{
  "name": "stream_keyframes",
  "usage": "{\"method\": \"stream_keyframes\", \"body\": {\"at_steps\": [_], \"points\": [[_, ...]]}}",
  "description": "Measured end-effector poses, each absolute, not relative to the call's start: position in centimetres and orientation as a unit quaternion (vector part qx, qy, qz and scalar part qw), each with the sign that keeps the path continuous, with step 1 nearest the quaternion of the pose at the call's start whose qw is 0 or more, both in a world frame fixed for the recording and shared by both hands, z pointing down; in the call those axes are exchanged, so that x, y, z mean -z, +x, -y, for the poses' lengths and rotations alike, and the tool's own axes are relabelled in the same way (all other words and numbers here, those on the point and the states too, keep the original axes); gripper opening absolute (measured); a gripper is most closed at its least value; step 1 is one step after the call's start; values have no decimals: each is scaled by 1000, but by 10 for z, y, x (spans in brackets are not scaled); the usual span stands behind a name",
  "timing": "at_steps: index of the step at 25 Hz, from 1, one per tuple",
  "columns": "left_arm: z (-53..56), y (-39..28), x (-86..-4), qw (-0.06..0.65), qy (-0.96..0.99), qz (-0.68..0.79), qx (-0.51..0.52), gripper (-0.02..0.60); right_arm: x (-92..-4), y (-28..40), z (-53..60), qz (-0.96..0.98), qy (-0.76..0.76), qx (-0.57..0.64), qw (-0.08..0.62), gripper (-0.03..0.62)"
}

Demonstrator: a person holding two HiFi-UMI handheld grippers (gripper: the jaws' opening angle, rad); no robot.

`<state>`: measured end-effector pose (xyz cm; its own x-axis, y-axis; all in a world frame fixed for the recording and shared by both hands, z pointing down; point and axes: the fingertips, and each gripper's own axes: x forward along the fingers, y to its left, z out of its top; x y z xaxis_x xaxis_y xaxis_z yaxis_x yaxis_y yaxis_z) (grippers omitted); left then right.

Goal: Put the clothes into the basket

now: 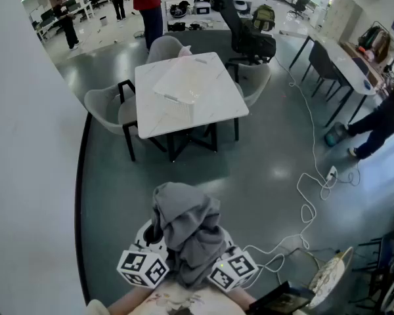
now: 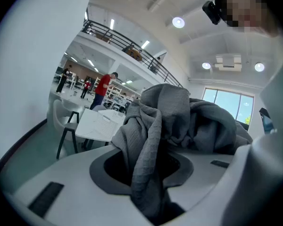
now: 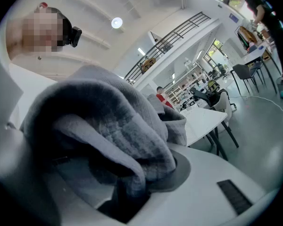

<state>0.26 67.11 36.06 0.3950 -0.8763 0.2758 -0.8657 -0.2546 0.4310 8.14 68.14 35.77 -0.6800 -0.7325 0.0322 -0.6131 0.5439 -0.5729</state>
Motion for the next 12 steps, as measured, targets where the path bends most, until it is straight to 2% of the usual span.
{"method": "stream_keyframes", "body": {"at_steps": [12], "points": [[-697, 68, -366, 281, 797, 534, 2, 130, -361, 146, -710, -864, -397, 292, 105, 120]]}}
